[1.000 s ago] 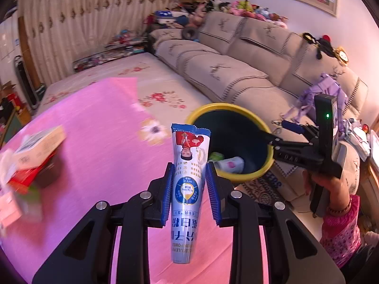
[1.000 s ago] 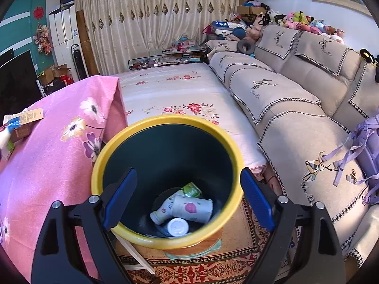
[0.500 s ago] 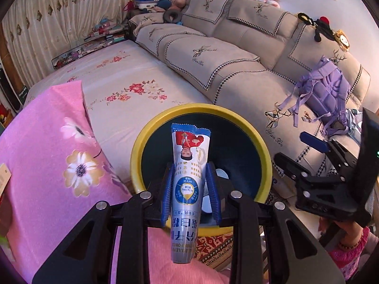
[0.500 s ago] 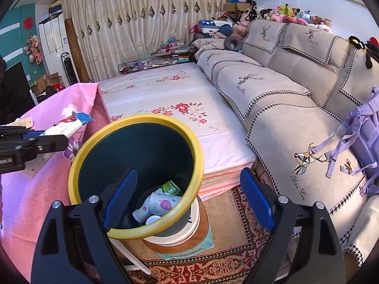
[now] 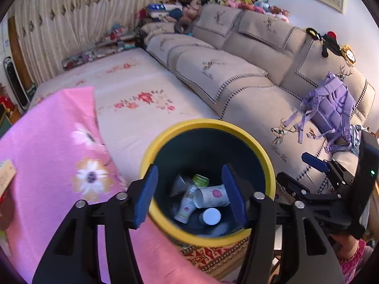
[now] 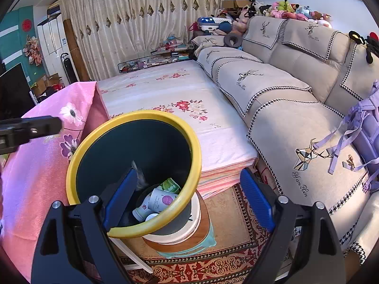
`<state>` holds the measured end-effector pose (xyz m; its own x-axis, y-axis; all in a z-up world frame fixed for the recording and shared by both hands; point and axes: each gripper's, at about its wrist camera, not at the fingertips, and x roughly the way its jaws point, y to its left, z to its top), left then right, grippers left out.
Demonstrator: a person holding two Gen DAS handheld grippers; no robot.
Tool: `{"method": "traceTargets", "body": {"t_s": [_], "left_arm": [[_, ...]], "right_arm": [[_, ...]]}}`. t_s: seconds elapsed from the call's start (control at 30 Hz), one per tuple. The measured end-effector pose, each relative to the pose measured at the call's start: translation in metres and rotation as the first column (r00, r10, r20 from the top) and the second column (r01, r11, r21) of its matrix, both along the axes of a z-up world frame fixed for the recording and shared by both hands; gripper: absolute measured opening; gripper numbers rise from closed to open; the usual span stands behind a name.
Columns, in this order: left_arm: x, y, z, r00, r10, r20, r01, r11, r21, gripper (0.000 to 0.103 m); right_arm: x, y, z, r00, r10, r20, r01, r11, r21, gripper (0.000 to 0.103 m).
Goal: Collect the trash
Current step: 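Carry the toothpaste tube with the left gripper into the bin and release, then move both tools back over the table toward the remaining trash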
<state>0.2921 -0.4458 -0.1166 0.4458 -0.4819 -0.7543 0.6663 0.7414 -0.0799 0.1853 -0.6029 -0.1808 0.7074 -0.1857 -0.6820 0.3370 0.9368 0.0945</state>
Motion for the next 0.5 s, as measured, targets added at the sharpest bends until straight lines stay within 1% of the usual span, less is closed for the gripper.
{"method": "traceTargets", "body": {"t_s": [0.07,0.2,0.27,0.4,0.5], "left_arm": [[-0.01,0.022,0.011,0.999,0.02,0.029,-0.02,1.0,-0.015,0.069],[-0.03,0.07,0.032,0.996,0.066,0.062,-0.063,0.997,-0.053,0.081],[-0.04,0.099,0.043,0.99,0.104,0.09,-0.096,0.992,-0.081,0.089],[-0.061,0.155,0.06,0.968,0.199,0.151,-0.182,0.976,-0.123,0.093],[-0.081,0.203,0.067,0.938,0.28,0.204,-0.258,0.957,-0.129,0.094]], "right_arm": [[0.001,0.004,0.001,1.0,0.006,-0.001,-0.006,1.0,-0.001,0.084],[0.004,0.015,0.005,1.0,0.022,-0.004,-0.022,1.0,-0.011,0.084],[0.006,0.024,0.009,0.999,0.035,-0.002,-0.035,0.999,-0.018,0.084],[0.009,0.048,0.019,0.997,0.07,0.011,-0.07,0.997,-0.03,0.084],[0.016,0.072,0.026,0.993,0.115,0.019,-0.114,0.993,-0.035,0.085]]}}
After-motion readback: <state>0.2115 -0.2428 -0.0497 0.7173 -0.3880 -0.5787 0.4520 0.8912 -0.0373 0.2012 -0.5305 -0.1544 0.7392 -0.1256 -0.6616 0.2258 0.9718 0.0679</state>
